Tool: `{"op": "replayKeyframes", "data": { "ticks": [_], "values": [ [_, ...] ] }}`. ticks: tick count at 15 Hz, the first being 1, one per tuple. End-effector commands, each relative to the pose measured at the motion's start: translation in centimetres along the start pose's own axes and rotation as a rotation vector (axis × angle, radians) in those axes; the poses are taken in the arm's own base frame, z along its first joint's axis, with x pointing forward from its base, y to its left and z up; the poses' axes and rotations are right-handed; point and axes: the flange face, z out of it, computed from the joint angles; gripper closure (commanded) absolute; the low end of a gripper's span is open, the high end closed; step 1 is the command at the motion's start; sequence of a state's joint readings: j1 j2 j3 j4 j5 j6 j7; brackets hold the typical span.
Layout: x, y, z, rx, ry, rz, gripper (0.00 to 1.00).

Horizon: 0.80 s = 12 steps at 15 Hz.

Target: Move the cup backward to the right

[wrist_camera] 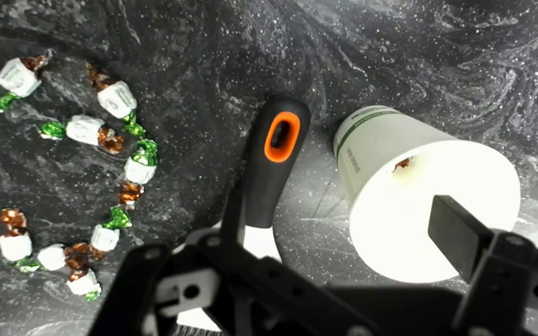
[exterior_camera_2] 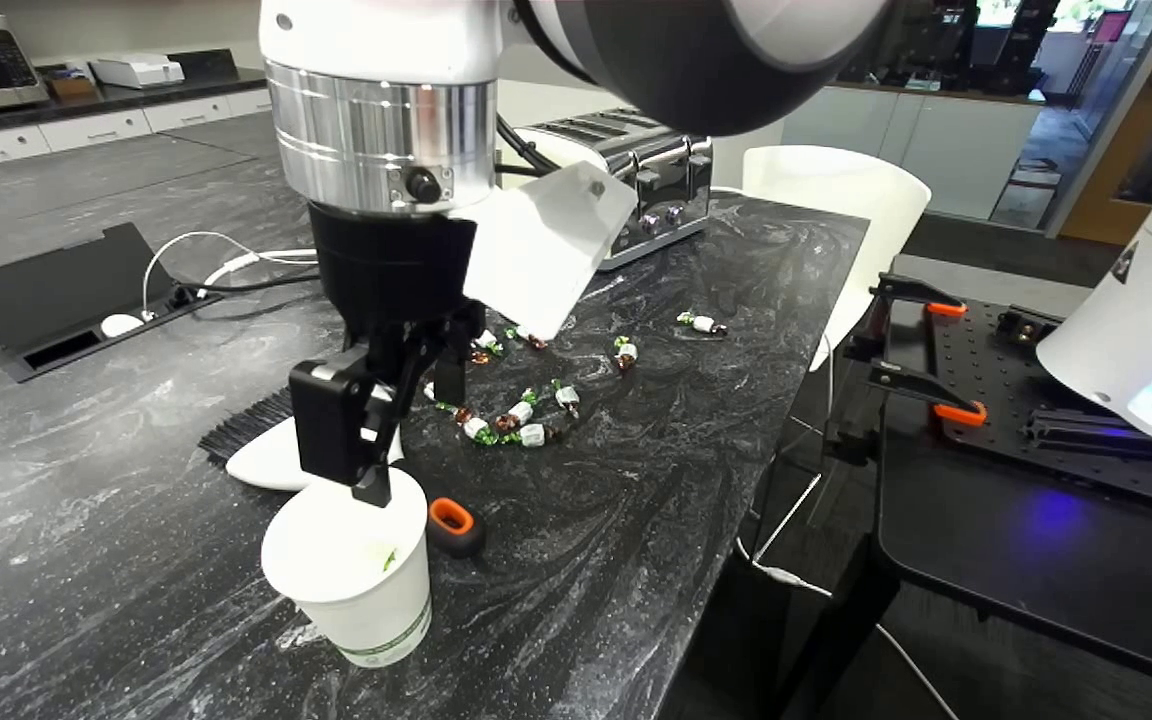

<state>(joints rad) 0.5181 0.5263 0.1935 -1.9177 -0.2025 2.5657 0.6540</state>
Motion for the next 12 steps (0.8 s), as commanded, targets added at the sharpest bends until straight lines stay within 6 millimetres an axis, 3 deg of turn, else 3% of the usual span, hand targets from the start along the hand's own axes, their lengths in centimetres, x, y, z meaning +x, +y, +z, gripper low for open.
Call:
{"op": "replayKeyframes", "data": {
  "ticks": [1, 6, 7, 8, 12],
  "values": [
    [0.4, -0.3, 0.4, -0.014, -0.012, 0.01, 0.0],
    [0.5, -0.4, 1.3, -0.021, 0.004, 0.02, 0.0],
    [0.5, -0.4, 1.4, -0.026, 0.014, 0.023, 0.25],
    [0.5, -0.4, 1.6, -0.03, 0.025, 0.017, 0.26],
    [0.1, -0.5, 2.5, -0.048, 0.018, 0.01, 0.58]
  ]
}}
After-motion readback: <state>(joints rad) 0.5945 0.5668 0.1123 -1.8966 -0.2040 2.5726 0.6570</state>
